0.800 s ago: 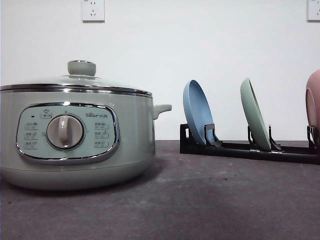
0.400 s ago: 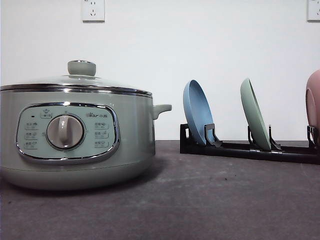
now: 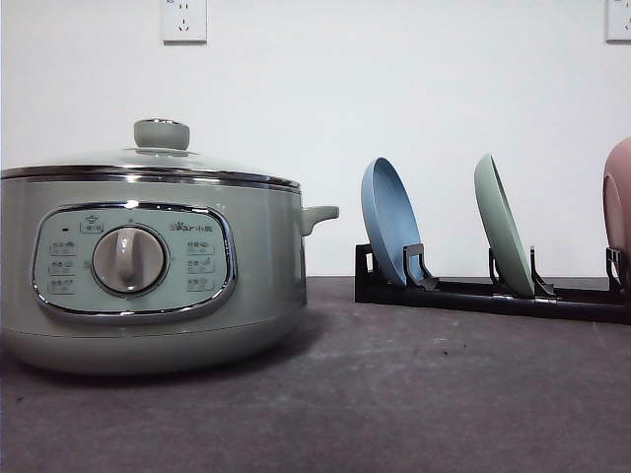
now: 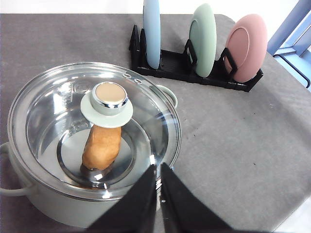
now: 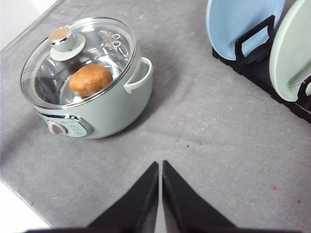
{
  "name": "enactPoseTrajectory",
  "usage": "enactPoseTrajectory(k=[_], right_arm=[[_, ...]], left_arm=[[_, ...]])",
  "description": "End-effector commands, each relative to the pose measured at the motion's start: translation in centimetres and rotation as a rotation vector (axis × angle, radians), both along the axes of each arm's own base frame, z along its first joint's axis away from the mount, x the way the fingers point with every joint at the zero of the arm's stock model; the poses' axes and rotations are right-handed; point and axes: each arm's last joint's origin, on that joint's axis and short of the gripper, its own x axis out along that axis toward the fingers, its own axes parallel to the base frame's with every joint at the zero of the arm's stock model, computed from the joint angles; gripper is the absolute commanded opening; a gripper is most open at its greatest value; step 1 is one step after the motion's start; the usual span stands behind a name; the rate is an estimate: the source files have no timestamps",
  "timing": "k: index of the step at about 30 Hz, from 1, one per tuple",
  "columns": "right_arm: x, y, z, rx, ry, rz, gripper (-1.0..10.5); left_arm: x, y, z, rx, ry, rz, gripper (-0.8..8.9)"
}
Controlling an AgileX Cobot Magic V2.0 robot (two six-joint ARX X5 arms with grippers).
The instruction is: The right arm pick the green plate and place it on desk, then the left arm uncap open the steamer lid, the right arm pick the potato and place it on the plate, then the right arm cap close the steamer lid
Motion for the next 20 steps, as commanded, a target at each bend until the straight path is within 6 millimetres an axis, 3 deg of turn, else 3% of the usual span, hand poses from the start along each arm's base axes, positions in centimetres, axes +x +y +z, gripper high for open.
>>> enactPoseTrajectory(k=[1, 4, 6, 7, 20], right_arm=[[-0.06, 0.04, 0.55, -0.005, -0.026, 0.011, 0.2], [-0.05, 0.04, 0.56, 0.0, -0.021, 0.006, 2.3], [-0.05, 0.04, 0.56, 0.005, -0.017, 0.002, 4.1], [-0.05, 0.04, 0.56, 0.008, -0.015, -0.001, 4.4], [-0.04, 0.04, 0.56, 0.015, -0.009, -0.006, 4.5]], left_arm=[[-0.08, -0.04, 0.66, 0.005, -0.033, -0.015, 1.35], [-0.09, -0.04, 0.65, 0.005, -0.03, -0.014, 3.5], [-0.09, -0.04, 0.65, 0.003, -0.029, -0.013, 4.54], [-0.09, -0.04, 0.65, 0.002, -0.028, -0.013, 4.75], [-0.09, -0.04, 0.65, 0.002, -0.028, -0.013, 4.74]])
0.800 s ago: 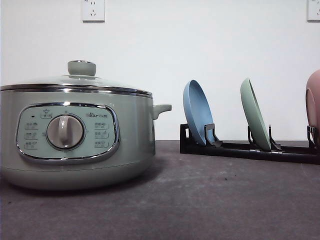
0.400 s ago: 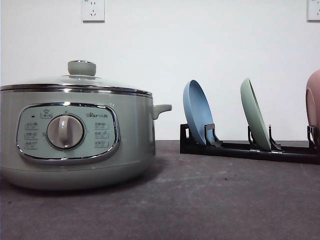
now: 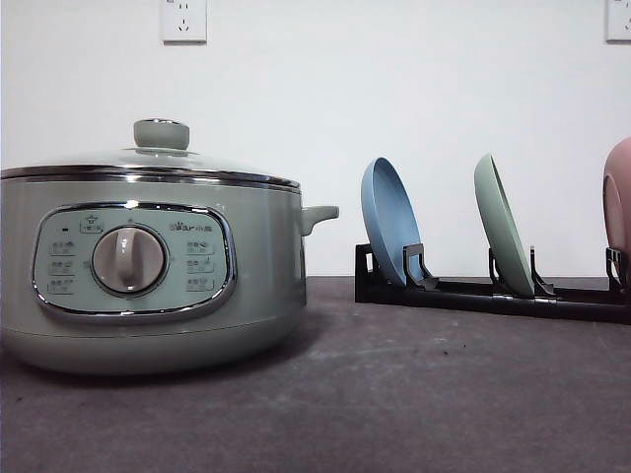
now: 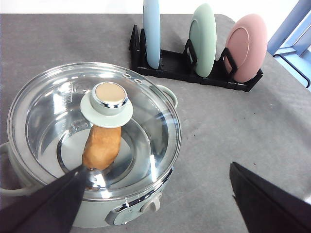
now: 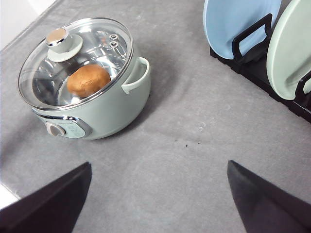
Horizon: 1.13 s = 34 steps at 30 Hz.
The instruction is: The right arm pick the green plate and place it on desk, then the left arm uncap open the steamer lid, the right arm pick the potato and place it on the plate, then the right arm cap close the steamer lid
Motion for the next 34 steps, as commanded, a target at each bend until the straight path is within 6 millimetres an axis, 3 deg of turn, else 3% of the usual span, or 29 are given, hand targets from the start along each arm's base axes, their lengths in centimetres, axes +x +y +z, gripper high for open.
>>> enactPoseTrajectory(k=[1, 8, 14, 26, 34], right_arm=[[0.0, 0.0, 0.6, 0.013, -0.013, -0.003, 4.5], [0.9, 0.1, 0.8, 0.067, -0.008, -0.042, 4.4], [3.8, 0.4, 1.3, 0.121, 0.012, -0.082, 4.4], [13.9, 1.1, 3.2, 0.061, 0.047, -0.18, 4.2], [20.8, 1.7, 1.9, 0.033, 0.092, -0.208, 4.2]], left_arm=[[-0.1, 0.0, 0.7, 0.002, -0.029, -0.013, 4.74], [-0.1, 0.0, 0.7, 0.002, -0.031, -0.013, 4.72], [-0.1, 0.0, 0.7, 0.002, -0.031, -0.013, 4.7], [-0.1, 0.0, 0.6, 0.002, -0.028, -0.013, 4.7], [-0.1, 0.0, 0.6, 0.002, -0.028, -0.013, 4.7]])
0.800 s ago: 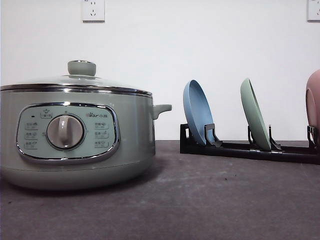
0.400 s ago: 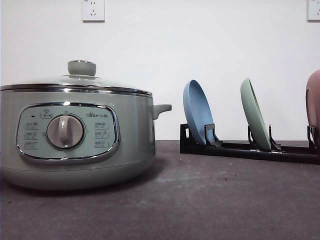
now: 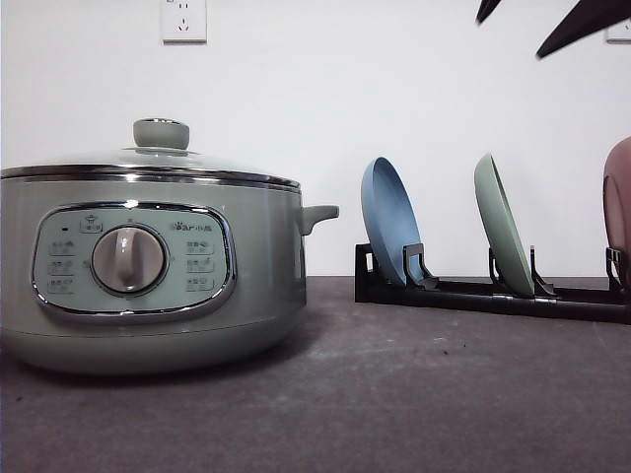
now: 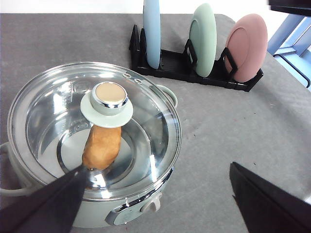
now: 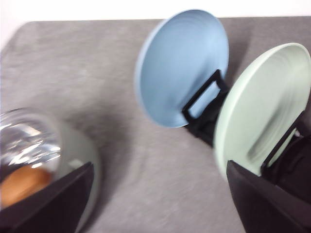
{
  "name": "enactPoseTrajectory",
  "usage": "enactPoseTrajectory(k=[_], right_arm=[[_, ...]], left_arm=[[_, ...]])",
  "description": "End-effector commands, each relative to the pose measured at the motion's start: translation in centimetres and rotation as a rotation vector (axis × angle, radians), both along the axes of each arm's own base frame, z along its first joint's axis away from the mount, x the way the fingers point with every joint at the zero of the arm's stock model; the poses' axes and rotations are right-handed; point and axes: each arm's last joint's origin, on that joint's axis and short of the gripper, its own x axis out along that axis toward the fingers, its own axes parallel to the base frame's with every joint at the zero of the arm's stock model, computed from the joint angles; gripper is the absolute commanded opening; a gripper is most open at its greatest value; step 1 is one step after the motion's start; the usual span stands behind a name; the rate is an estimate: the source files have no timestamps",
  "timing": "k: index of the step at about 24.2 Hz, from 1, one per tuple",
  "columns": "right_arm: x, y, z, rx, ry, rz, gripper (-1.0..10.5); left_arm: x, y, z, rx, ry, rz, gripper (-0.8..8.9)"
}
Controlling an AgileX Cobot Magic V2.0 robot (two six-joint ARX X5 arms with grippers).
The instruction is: The right arm pick the green plate and place it on desk, then the left arm uncap open the steamer lid, the right arm pick the potato and place it on the plate, then the right arm cap close the steamer lid
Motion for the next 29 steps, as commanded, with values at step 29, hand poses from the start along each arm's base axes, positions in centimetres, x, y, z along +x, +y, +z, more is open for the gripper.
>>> enactPoseTrajectory(k=[29], right_arm=[[11.6, 0.6, -9.2, -0.011, 0.049, -0.139, 0.9]], left_arm=[[-0.1, 0.0, 0.6, 0.002, -0.027, -0.013, 4.7]])
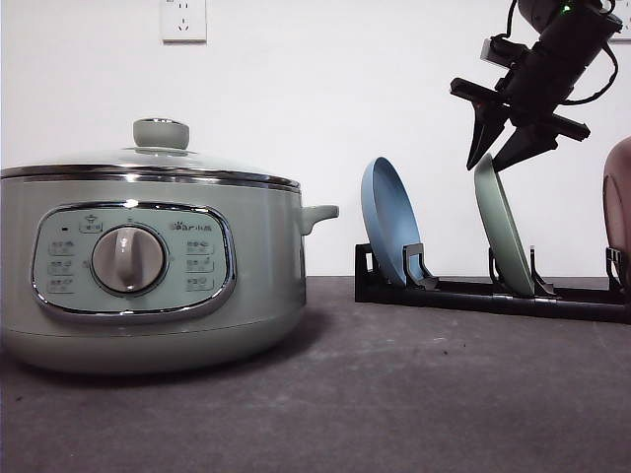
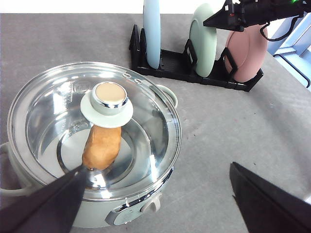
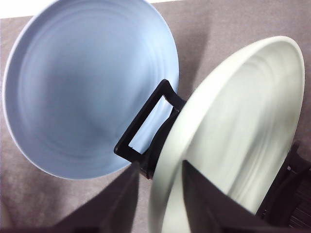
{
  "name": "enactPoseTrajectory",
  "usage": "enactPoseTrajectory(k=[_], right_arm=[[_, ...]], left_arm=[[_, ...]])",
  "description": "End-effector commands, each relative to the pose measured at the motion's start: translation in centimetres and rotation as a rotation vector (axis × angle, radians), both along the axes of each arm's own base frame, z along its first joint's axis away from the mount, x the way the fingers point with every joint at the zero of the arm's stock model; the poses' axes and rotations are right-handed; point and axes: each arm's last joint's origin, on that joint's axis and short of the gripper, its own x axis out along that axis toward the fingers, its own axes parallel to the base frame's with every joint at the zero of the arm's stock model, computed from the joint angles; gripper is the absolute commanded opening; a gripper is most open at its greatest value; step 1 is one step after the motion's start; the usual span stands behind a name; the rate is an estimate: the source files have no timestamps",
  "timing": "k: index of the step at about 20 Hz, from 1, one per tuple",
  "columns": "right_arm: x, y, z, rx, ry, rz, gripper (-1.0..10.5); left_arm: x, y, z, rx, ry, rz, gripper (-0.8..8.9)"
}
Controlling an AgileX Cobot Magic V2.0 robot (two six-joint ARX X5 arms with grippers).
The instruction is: The right arm pick the green plate and place it on desk, then the left arm uncap open the steamer lid, the right arm pick the potato and place it on the plate, then the right arm cap close the steamer lid
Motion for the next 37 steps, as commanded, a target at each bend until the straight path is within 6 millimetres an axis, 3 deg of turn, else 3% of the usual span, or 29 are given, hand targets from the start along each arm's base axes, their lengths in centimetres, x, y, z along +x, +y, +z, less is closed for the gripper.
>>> enactPoseTrajectory(k=[1, 4, 9, 11, 15, 22, 26, 31, 37], right_arm=[[0.4, 0.0, 0.3, 0.017, -0.008, -0.014, 0.7], [0.4, 0.0, 0.3, 0.027, -0.005, -0.022, 0.1], [0.3, 0.1, 0.7, 0.054, -0.014, -0.024, 0.1], [0.0, 0.1, 1.6, 0.087, -0.039, 0.002, 0.1], [-1.9, 0.4, 5.2, 0.106, -0.149, 0.023, 0.1], [-7.9, 1.0, 11.8, 0.118, -0.304, 0.097, 0.1], [-12.8, 2.3, 13.9, 0.04, -0.301, 0.203, 0.1], [-17.9, 4.4, 14.0, -0.17, -0.198, 0.322, 0.1], [-21.9, 8.2, 11.3, -0.404, 0.02, 0.508, 0.1]], left_arm=[[-0.1, 0.0, 0.6, 0.002, -0.028, -0.013, 4.7], [-0.1, 0.0, 0.6, 0.002, -0.028, -0.013, 4.7], [-0.1, 0.0, 0.6, 0.002, -0.028, -0.013, 4.7], [-0.1, 0.0, 0.6, 0.003, -0.028, -0.013, 4.7], [-0.1, 0.0, 0.7, 0.003, -0.029, -0.013, 4.7], [-0.1, 0.0, 0.7, 0.003, -0.029, -0.013, 4.7], [-0.1, 0.0, 0.7, 0.003, -0.03, -0.013, 4.7], [-0.1, 0.0, 0.7, 0.003, -0.03, -0.013, 4.7], [-0.1, 0.0, 0.7, 0.003, -0.03, -0.014, 4.7]])
